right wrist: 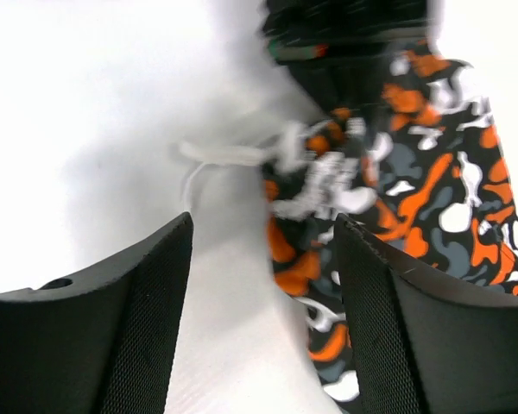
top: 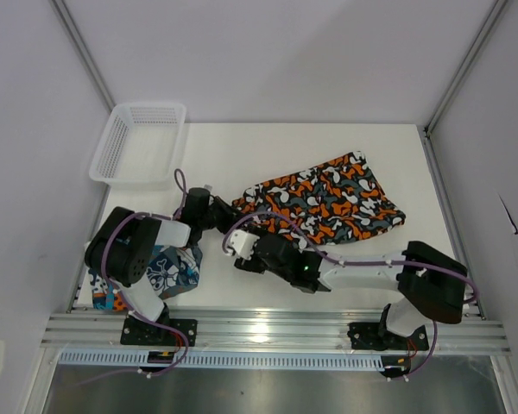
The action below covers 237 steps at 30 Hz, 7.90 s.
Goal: Fold and stack the shorts
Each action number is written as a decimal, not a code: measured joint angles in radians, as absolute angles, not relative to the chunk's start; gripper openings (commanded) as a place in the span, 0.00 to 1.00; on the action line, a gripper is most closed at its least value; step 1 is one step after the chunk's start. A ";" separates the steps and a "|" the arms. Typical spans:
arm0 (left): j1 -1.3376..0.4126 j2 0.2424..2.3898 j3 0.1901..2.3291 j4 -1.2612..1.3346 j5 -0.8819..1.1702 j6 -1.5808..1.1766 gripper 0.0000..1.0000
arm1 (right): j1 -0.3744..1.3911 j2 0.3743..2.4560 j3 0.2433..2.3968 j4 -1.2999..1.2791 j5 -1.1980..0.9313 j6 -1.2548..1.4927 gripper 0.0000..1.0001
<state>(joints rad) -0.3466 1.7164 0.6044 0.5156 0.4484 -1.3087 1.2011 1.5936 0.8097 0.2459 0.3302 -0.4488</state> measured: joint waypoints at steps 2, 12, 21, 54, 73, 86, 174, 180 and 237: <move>-0.336 1.706 0.613 0.474 0.449 -1.267 0.00 | 1.180 1.534 0.810 0.240 0.301 -0.400 0.67; -0.276 1.594 0.684 0.178 0.449 -0.992 0.00 | 0.843 1.401 0.830 0.181 0.094 0.009 0.46; -0.200 1.562 0.729 0.007 0.458 -0.748 0.00 | 0.466 1.397 0.858 -0.047 -0.045 0.261 0.53; -0.111 1.640 0.666 0.095 0.516 -0.601 0.00 | 0.038 1.561 0.912 -0.425 0.047 0.305 0.51; -0.110 1.640 0.666 0.095 0.503 -0.604 0.00 | 0.022 1.470 0.857 -0.497 0.041 0.337 0.00; -0.054 1.622 0.600 0.168 0.552 -0.657 0.00 | -0.011 1.481 0.819 -0.500 0.118 0.381 0.28; -0.336 1.494 1.536 -0.989 0.164 -0.664 0.01 | 1.055 1.871 0.999 0.372 0.156 0.752 0.25; -0.360 1.504 1.583 -1.021 0.118 -0.663 0.01 | 0.991 1.720 0.999 0.346 0.076 0.788 0.25; -0.630 1.674 1.719 -1.085 -0.155 -0.685 0.00 | 0.633 2.212 1.499 0.106 -0.178 0.932 0.02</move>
<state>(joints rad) -0.6300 1.6737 1.7187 -1.0855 -0.1547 -0.6849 0.6327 2.2124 1.4990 0.1062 -0.1783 0.9318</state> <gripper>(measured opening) 0.056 0.017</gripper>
